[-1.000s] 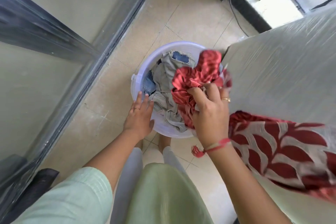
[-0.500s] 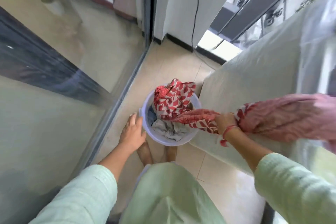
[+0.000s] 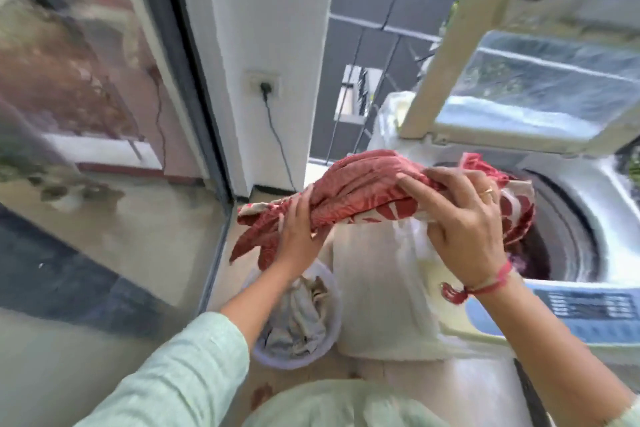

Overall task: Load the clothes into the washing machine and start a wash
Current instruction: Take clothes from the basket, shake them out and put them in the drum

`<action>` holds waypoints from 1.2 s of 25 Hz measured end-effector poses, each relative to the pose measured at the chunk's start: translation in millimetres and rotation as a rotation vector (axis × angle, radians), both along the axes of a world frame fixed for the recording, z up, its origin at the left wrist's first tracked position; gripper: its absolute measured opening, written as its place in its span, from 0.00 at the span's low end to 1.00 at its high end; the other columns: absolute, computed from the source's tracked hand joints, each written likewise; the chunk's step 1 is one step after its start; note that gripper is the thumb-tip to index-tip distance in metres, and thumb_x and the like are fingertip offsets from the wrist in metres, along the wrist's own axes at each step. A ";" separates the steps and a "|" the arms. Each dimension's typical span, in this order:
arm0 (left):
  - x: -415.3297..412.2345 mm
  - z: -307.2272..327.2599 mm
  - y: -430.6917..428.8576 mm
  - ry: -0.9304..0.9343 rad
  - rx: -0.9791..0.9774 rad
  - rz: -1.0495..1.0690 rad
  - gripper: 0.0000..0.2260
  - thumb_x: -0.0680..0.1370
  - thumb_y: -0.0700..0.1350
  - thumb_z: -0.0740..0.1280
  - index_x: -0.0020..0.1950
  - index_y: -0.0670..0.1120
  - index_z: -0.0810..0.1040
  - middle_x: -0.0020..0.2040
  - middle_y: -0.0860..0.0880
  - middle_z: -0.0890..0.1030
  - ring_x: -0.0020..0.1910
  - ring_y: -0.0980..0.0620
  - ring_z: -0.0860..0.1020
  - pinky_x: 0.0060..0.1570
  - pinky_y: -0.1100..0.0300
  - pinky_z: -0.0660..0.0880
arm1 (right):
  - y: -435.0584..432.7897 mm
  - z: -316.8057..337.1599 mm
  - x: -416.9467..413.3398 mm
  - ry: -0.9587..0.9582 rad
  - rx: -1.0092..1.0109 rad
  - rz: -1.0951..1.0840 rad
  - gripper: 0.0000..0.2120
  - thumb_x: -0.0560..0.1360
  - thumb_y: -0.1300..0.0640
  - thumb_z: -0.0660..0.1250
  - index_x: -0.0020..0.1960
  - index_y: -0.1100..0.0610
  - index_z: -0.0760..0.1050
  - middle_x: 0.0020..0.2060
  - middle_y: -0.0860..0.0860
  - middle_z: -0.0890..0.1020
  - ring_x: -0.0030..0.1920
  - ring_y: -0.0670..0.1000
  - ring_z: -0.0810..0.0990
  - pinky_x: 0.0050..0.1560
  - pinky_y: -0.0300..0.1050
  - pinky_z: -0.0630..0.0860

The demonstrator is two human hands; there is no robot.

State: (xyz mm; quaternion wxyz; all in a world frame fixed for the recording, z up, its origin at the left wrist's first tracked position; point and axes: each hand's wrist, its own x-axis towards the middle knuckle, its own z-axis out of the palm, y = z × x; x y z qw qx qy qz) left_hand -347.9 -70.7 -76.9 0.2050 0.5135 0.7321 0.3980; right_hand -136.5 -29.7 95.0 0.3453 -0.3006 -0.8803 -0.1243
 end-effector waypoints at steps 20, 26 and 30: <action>294.0 68.0 208.9 0.467 -0.642 -0.611 0.17 0.74 0.53 0.65 0.59 0.45 0.76 0.59 0.42 0.77 0.61 0.42 0.73 0.58 0.52 0.69 | 233.9 -124.3 313.6 -1.338 -1.005 -0.298 0.11 0.78 0.62 0.58 0.59 0.61 0.72 0.40 0.53 0.76 0.34 0.48 0.75 0.32 0.32 0.74; 175.5 85.3 122.2 0.287 -0.095 0.011 0.22 0.72 0.59 0.57 0.59 0.50 0.77 0.56 0.49 0.76 0.58 0.49 0.73 0.62 0.50 0.68 | 259.0 -127.8 222.5 -1.376 -0.774 0.002 0.24 0.78 0.51 0.52 0.66 0.63 0.71 0.65 0.59 0.75 0.65 0.58 0.72 0.64 0.47 0.65; 115.9 37.1 48.6 0.048 -0.260 0.421 0.19 0.77 0.51 0.65 0.65 0.44 0.73 0.61 0.40 0.72 0.62 0.42 0.72 0.63 0.53 0.66 | 240.5 -83.1 124.4 -0.433 -0.847 0.193 0.15 0.76 0.51 0.63 0.58 0.58 0.77 0.56 0.57 0.80 0.57 0.56 0.78 0.56 0.49 0.72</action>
